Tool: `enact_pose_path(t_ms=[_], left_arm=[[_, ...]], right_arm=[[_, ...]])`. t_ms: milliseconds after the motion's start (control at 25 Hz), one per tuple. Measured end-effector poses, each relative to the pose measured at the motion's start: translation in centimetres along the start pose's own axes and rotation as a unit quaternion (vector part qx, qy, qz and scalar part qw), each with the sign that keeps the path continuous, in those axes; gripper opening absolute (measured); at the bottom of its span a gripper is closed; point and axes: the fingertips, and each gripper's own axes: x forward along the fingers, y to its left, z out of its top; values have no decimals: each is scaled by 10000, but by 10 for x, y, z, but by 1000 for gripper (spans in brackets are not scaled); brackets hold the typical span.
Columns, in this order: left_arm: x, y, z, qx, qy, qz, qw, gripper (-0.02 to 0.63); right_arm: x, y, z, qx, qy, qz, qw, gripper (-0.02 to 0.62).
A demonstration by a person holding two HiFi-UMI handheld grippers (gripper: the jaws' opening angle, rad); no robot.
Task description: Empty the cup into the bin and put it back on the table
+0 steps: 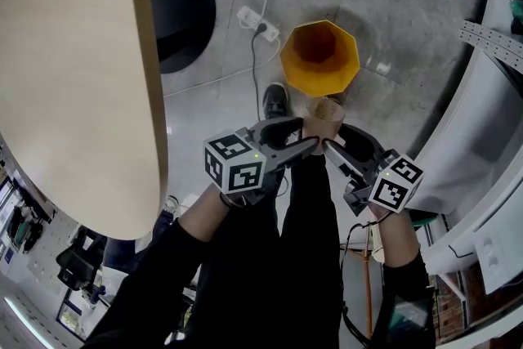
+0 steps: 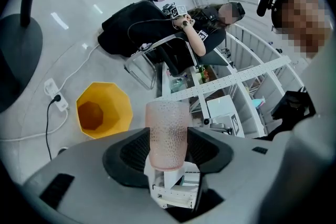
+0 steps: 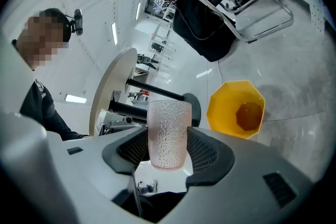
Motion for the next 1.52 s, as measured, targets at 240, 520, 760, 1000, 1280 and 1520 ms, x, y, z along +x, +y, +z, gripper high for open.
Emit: enact_pose_path(t_ms=[240,520,760,1000,1280,1520], left_arm=[[0,1,0,-137,10,67,9999,232],[1,3,-3,-285,21,96,9995,232],[-1,2,-2,-350,-13,116,9993,232],[-1,3,0,-444,-78,179,9988,232],[0,5,-1,-885,-86,272,9957,232],[0,7,-1,-1067,-46,356,9936,232]], right_arm=[[0,-1,0,142,-19,-5,9999,227],[1,-3,-1,249,33,-18,9997,227],[0,-2,-2,492,40,-4,9988,227],[1,-4,-1,779,93,6,9969,227],[1,-7,-1,1180,204,-86,9928,227],[2,-8,-3,1463,327,-117,9886,227]])
